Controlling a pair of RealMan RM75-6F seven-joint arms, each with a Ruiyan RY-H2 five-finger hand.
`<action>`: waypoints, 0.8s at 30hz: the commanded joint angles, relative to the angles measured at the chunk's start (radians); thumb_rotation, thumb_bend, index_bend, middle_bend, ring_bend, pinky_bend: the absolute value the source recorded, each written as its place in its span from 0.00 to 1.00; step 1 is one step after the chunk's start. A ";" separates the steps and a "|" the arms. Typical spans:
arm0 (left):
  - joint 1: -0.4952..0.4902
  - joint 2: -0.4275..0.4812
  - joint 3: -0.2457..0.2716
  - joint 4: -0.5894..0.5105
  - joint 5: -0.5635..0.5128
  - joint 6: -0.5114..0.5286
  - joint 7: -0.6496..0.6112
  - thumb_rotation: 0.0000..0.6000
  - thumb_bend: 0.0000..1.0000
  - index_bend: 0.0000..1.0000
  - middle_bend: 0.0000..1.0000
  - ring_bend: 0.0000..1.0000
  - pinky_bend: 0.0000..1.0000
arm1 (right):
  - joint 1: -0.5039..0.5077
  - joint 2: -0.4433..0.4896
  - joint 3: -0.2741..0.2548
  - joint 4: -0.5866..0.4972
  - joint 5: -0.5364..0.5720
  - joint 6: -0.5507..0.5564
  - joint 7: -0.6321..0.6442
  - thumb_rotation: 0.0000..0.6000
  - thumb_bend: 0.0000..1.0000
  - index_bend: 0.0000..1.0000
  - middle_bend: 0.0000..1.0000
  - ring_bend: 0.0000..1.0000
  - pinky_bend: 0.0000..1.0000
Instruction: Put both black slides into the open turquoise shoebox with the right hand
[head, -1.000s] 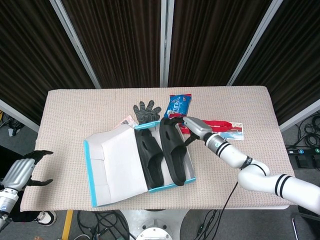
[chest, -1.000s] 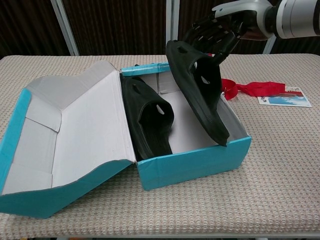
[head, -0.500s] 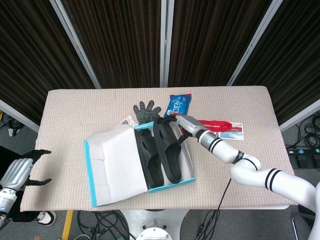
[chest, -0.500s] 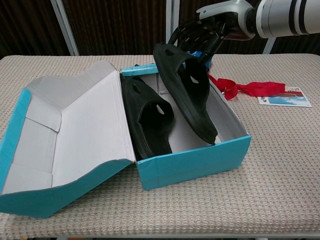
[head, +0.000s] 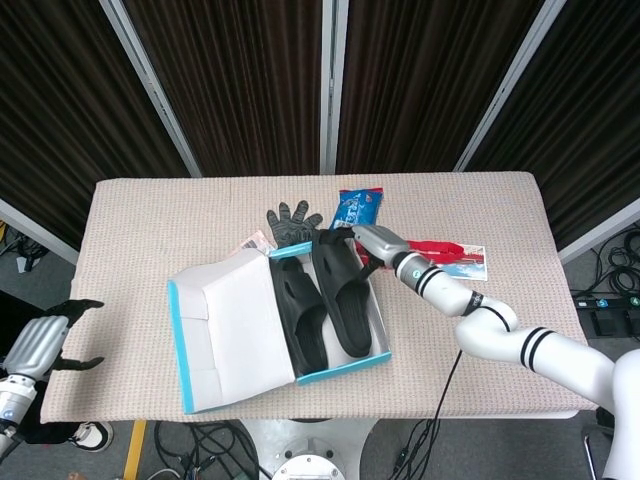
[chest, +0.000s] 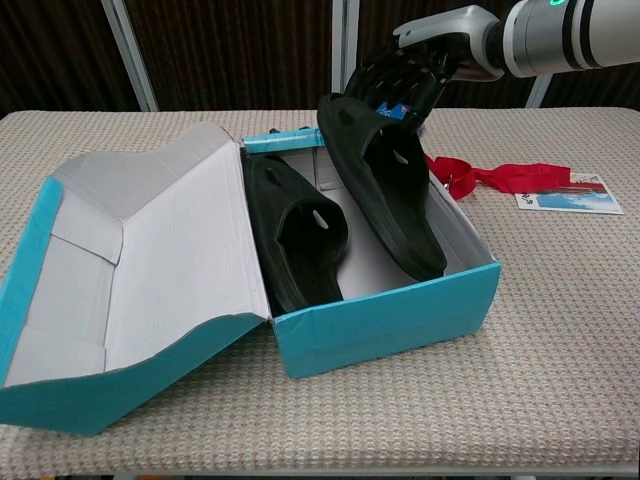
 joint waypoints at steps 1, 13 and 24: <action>-0.001 0.001 -0.002 -0.004 -0.001 0.001 0.006 1.00 0.08 0.20 0.21 0.15 0.21 | 0.009 -0.019 -0.008 0.018 -0.007 -0.006 0.003 1.00 0.22 0.55 0.55 0.18 0.16; 0.003 0.006 0.000 -0.003 0.007 0.009 -0.006 1.00 0.08 0.20 0.21 0.15 0.21 | 0.026 -0.039 -0.043 0.013 -0.023 0.000 -0.034 1.00 0.23 0.55 0.55 0.18 0.16; 0.005 0.006 0.004 -0.001 0.014 0.014 -0.009 1.00 0.08 0.20 0.21 0.15 0.21 | 0.031 -0.035 -0.061 0.003 0.001 0.011 -0.076 1.00 0.16 0.53 0.50 0.18 0.19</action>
